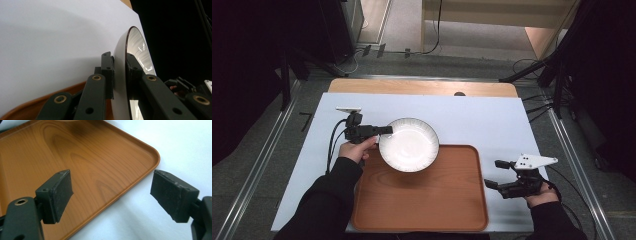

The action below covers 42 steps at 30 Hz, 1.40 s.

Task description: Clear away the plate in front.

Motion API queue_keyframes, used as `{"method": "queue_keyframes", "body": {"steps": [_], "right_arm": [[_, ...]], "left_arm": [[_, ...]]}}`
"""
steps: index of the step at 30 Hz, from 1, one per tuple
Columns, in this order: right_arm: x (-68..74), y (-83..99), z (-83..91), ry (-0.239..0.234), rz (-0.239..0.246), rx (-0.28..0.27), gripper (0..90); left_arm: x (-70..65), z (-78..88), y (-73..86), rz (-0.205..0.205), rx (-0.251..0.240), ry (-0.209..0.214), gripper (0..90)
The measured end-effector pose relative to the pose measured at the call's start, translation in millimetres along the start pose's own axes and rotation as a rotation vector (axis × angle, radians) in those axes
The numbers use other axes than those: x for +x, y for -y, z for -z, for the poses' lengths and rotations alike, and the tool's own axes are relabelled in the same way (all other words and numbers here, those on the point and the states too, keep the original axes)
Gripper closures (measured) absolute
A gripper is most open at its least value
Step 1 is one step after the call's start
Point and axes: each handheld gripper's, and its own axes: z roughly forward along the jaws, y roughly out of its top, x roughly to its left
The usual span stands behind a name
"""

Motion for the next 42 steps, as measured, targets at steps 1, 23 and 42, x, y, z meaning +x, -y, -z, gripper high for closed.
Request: {"method": "queue_keyframes", "body": {"steps": [1,23,42], "right_arm": [[0.2,0.0,0.0,-0.001,-0.002,0.002,18.7],[1.0,-0.3,0.9,-0.003,0.009,-0.007,18.6],[2.6,-2.1,-0.6,-0.007,0.015,-0.006,18.7]], "left_arm": [[-0.2,0.8,1.5,0.002,-0.002,0.002,80.7],[-6.6,9.0,33.4,-0.024,0.029,0.001,79.8],[-8.4,4.2,53.5,-0.042,0.072,-0.017,79.5]]}}
